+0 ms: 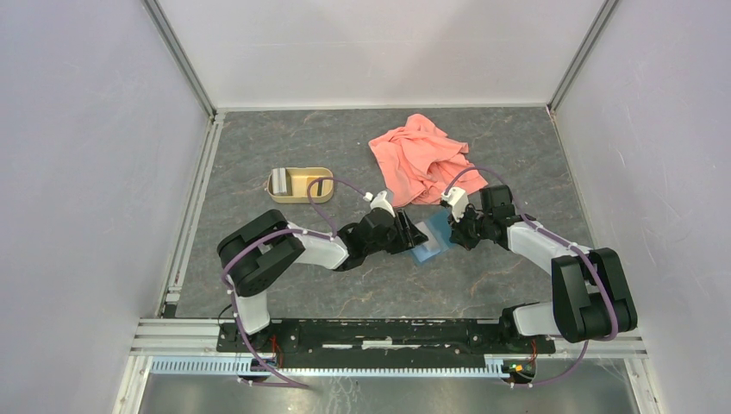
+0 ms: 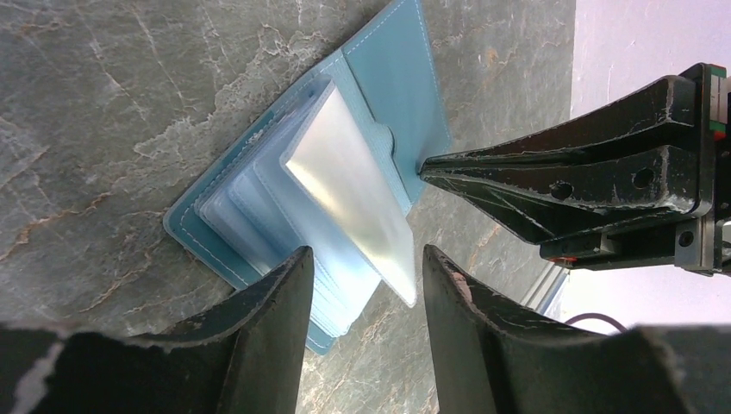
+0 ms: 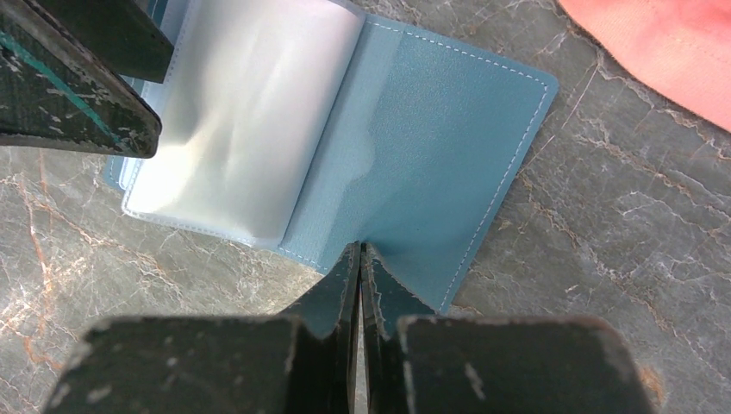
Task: Put the credit cards into the card holder
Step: Open the card holder at the center of the board.
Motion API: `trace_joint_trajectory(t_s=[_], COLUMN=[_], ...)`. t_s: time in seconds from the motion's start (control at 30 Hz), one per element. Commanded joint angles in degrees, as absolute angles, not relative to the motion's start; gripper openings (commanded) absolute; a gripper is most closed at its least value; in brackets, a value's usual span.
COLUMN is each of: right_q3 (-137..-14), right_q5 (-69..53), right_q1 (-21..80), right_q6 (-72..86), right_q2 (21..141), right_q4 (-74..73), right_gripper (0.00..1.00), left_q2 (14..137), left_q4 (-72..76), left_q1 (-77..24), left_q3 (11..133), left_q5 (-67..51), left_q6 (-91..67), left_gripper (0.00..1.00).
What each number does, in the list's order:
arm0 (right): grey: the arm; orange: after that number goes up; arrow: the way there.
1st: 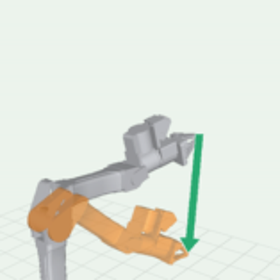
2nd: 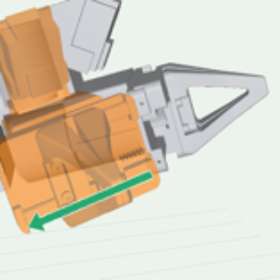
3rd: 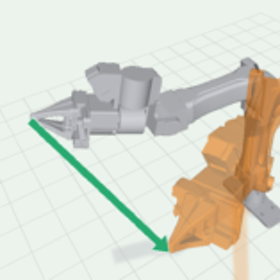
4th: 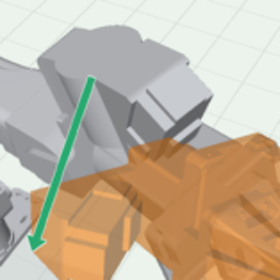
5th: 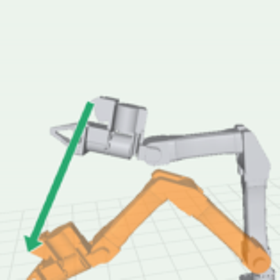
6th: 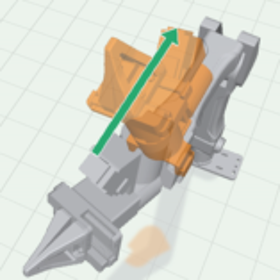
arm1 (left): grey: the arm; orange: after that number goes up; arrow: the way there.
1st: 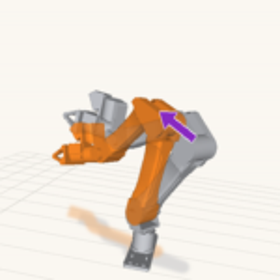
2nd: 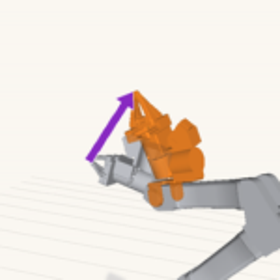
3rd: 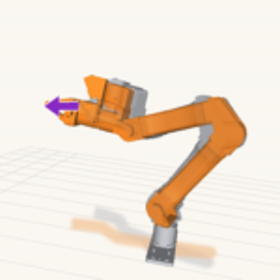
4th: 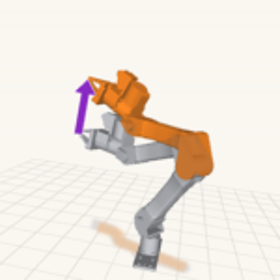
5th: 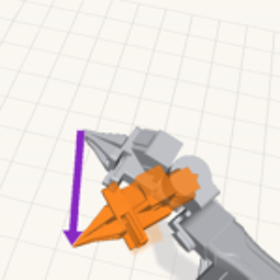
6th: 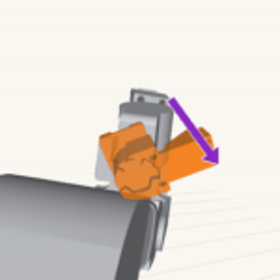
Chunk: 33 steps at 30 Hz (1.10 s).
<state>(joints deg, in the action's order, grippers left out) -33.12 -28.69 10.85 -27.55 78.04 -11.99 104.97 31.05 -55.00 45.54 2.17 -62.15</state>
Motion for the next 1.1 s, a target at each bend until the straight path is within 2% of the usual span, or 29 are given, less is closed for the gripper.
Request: trace_joint_trajectory(t_s=[0.0, 0.33, 0.6, 1.07], right_q3=[-34.1, -34.1, -34.2, -34.1], right_q5=[-29.8, -29.8, -29.8, -29.6], right_q1=[11.1, 11.2, 11.3, 11.3], right_q6=[-28.3, -28.3, -28.4, -28.5], right_q2=[76.8, 76.8, 76.9, 77.0], right_q4=[-11.7, -11.7, -11.6, -11.6], right_gripper=[0.07, 0.07, 0.07, 0.07], left_q2=[103.5, 103.1, 102.5, 102.3], left_q4=[33.4, 34.0, 34.3, 39.9], left_q1=[-54.6, -53.8, -53.4, -53.4], left_q3=[45.2, 44.2, 43.6, 41.6], left_q5=[0.6, 0.3, -2.9, -6.1], left_q6=[-64.3, -64.7, -64.5, -66.5], left_gripper=[0.55, 0.47, 0.51, 0.50])
